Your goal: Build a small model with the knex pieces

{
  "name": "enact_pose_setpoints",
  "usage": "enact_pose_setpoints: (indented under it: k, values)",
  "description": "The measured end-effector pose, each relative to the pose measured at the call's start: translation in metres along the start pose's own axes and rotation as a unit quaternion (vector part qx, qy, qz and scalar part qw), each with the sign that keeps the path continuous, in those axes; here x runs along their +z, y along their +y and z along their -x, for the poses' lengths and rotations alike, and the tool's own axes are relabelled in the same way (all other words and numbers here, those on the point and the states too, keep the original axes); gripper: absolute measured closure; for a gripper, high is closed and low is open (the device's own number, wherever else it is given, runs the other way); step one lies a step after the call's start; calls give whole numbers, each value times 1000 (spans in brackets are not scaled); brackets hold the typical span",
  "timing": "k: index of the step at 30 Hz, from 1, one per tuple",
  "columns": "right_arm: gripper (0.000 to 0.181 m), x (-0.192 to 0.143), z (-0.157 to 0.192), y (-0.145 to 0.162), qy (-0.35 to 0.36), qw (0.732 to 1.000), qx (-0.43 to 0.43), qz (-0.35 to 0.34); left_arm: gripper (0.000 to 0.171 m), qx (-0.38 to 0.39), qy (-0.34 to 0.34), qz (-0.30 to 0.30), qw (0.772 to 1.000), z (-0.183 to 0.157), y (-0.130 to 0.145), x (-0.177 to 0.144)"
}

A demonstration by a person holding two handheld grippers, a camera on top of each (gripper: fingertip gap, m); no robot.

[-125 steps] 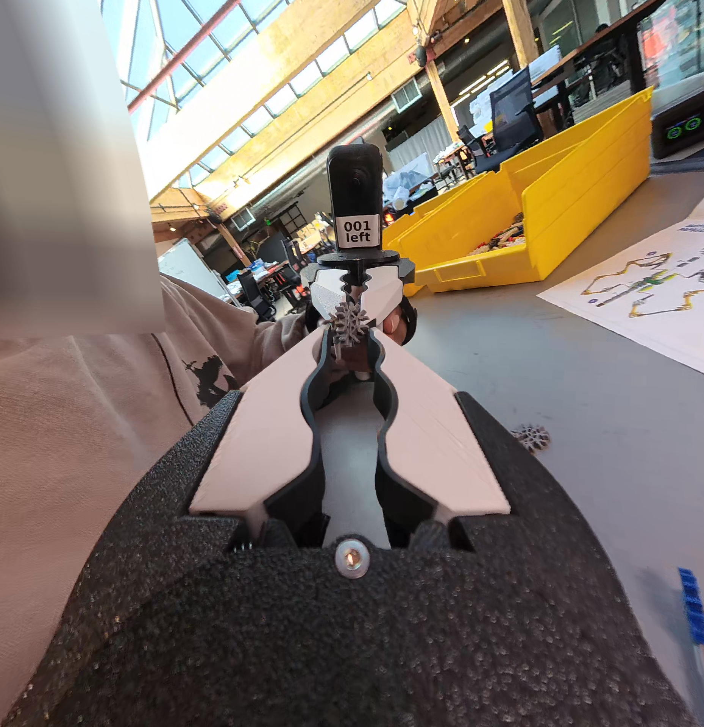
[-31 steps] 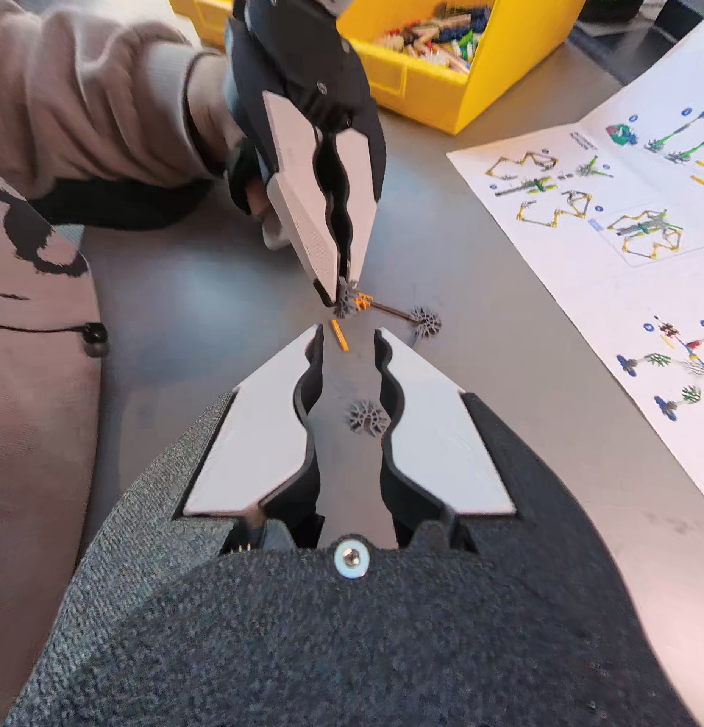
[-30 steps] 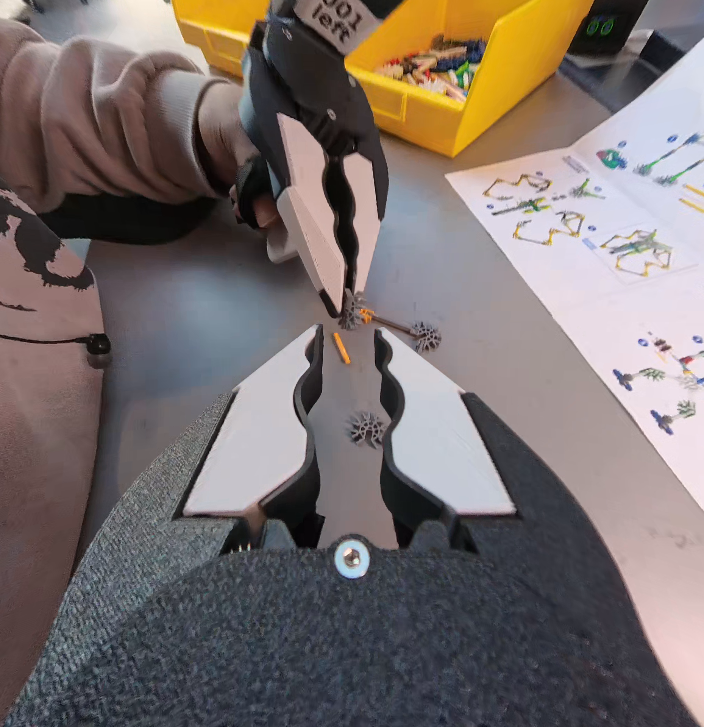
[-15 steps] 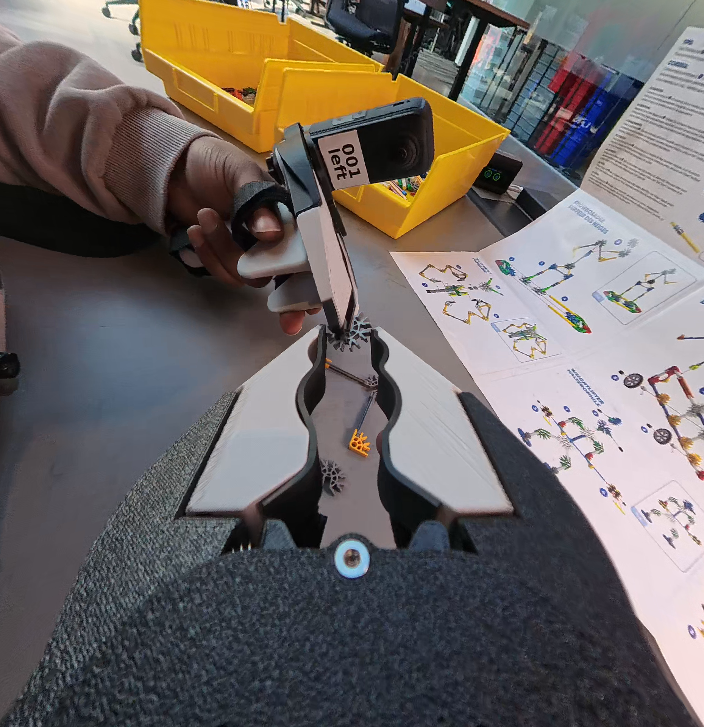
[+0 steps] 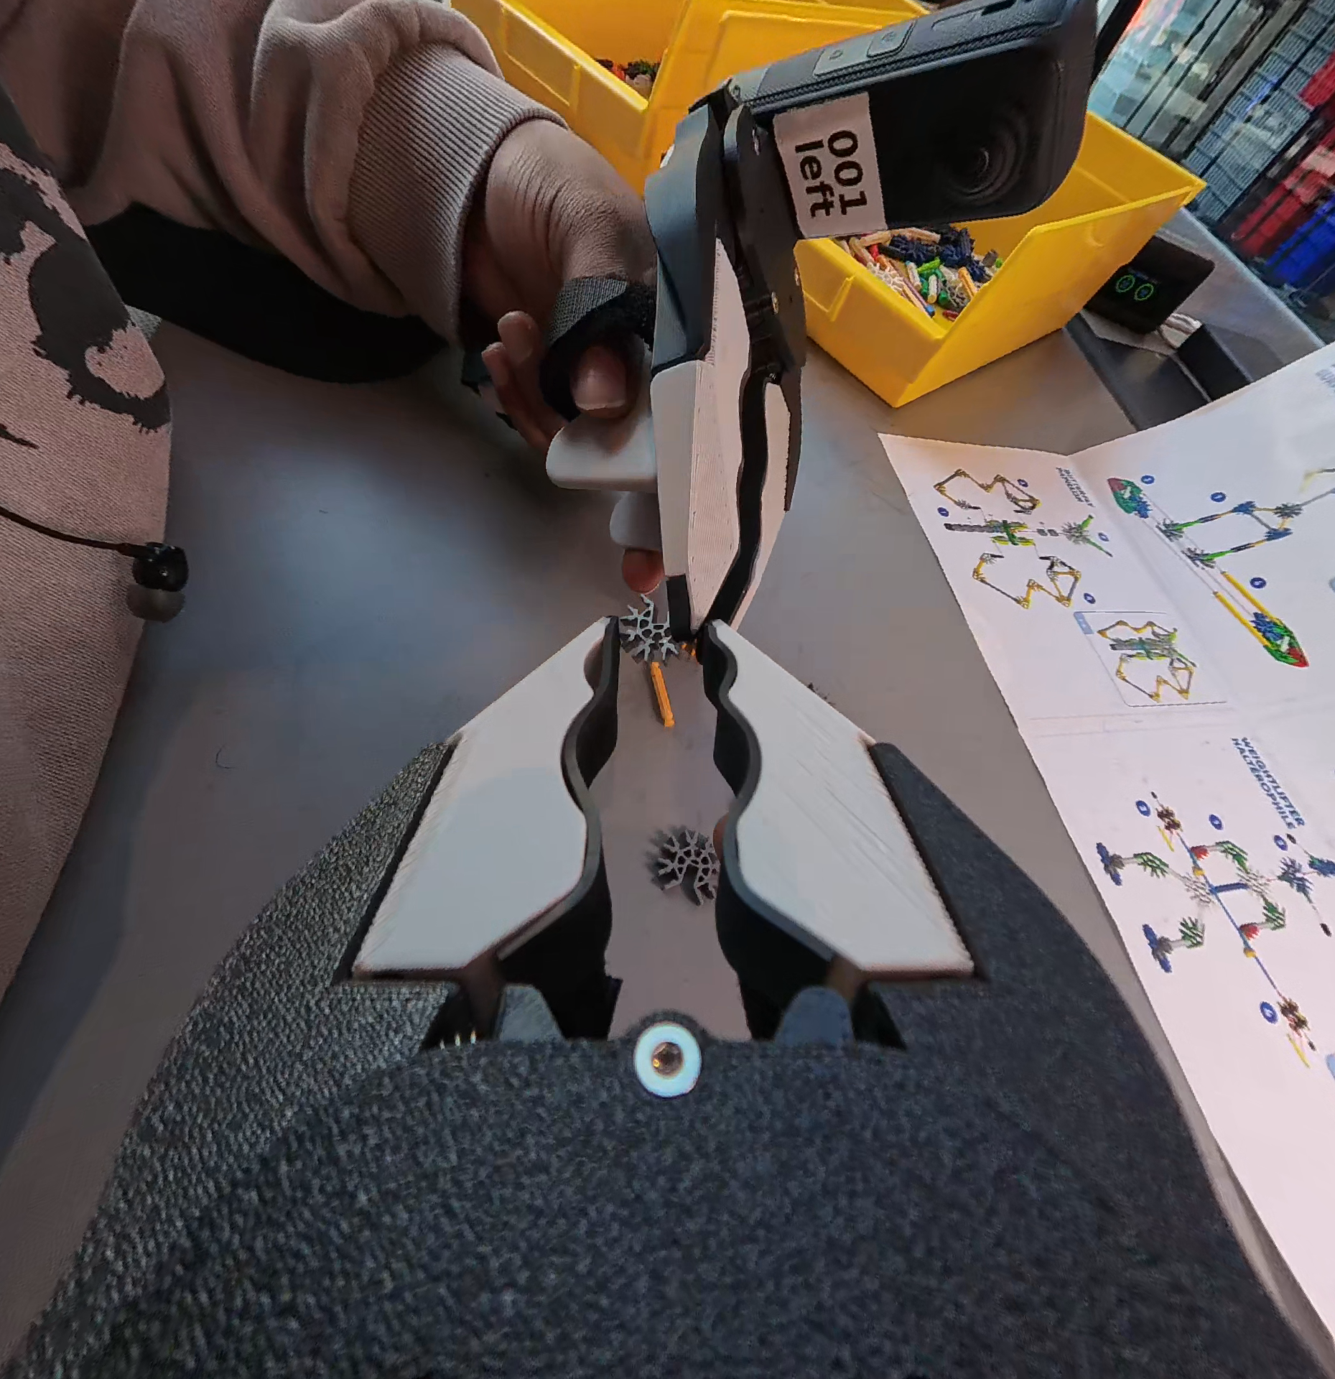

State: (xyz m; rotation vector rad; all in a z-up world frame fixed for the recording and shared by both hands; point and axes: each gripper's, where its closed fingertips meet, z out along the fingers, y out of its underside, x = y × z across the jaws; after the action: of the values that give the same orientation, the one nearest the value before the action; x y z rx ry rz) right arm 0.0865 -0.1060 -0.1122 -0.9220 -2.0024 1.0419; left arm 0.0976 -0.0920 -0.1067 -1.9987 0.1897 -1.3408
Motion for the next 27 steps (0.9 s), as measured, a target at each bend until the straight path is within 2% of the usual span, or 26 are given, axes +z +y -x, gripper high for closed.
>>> enact_pose_setpoints:
  k: [10,15,16,19,27]
  values:
    - [161,3,-2,14,-1,1000,6,21,164,0,-31,33,999,12,11,-1]
    - [161,3,-10,12,20,999,30,16,164,-13,-16,13,1000,11,5,-2]
    - [176,4,-16,13,39,998,36,19,159,-20,-11,1,1000,11,1,-3]
    - [178,5,-19,14,49,997,60,22,158,-33,-11,-12,999,15,-3,-6]
    - [179,9,-10,25,27,993,93,65,165,-16,-45,26,999,24,10,-3]
